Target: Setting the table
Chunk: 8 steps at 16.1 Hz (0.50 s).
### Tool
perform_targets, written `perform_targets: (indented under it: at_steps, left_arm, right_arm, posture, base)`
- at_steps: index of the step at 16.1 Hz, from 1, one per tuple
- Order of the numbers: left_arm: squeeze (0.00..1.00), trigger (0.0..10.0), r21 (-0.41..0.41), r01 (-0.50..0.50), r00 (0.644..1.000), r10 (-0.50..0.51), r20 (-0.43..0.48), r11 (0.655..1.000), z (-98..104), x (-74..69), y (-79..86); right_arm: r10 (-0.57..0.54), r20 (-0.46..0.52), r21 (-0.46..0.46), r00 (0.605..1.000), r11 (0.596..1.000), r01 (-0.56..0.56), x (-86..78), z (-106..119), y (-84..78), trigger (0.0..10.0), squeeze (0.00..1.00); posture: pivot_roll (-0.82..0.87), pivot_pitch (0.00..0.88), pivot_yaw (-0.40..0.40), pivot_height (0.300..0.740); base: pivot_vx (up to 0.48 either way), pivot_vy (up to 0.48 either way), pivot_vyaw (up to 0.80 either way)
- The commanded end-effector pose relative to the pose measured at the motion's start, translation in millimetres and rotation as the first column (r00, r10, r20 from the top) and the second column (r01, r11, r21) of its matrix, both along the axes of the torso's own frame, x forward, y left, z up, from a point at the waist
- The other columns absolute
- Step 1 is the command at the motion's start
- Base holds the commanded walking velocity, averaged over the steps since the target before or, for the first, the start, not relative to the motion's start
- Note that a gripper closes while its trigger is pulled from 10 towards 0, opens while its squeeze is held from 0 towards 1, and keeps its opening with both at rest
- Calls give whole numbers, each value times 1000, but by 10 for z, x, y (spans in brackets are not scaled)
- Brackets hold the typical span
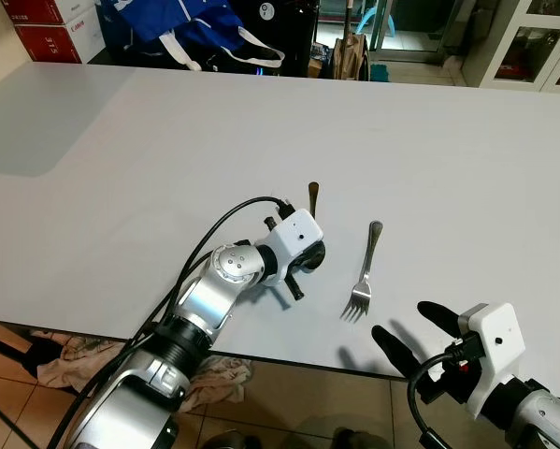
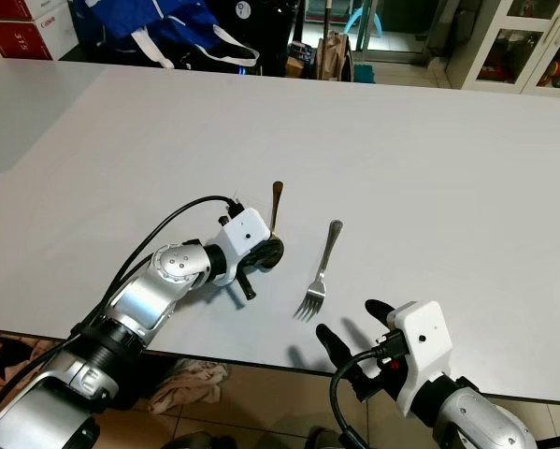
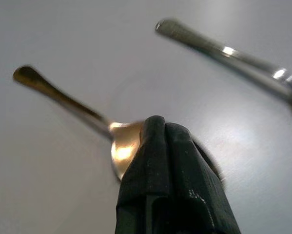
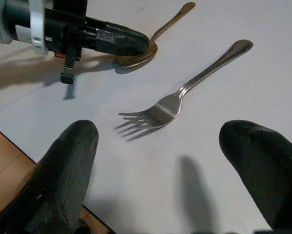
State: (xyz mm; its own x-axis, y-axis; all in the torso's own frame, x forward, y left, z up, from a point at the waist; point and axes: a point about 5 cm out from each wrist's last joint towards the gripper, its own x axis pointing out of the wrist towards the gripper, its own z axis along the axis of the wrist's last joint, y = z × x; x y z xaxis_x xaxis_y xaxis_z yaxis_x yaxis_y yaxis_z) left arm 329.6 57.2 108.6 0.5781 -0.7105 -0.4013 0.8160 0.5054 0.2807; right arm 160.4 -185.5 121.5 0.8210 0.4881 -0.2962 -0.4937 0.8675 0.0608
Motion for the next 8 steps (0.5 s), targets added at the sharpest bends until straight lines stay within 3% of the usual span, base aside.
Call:
perform_targets:
  at_steps: [1, 8]
  left_arm:
    - [0, 10000, 23, -8, 1000, 8, 16, 1000, 23, 38, 20]
    - [0, 10000, 39, 92, 996, -92, 8, 995, -3, 12, -90]
  right_arm:
    - [1, 11, -4, 1000, 1000, -1, -20, 40, 13, 10000, 0]
    - [4, 6, -5, 1000, 1000, -4, -17, 40, 24, 10000, 0]
  posture:
    - [-156, 84, 53, 740]
    - [-154, 87, 50, 740]
  base:
    - [0, 0, 0]
    - [0, 0, 0]
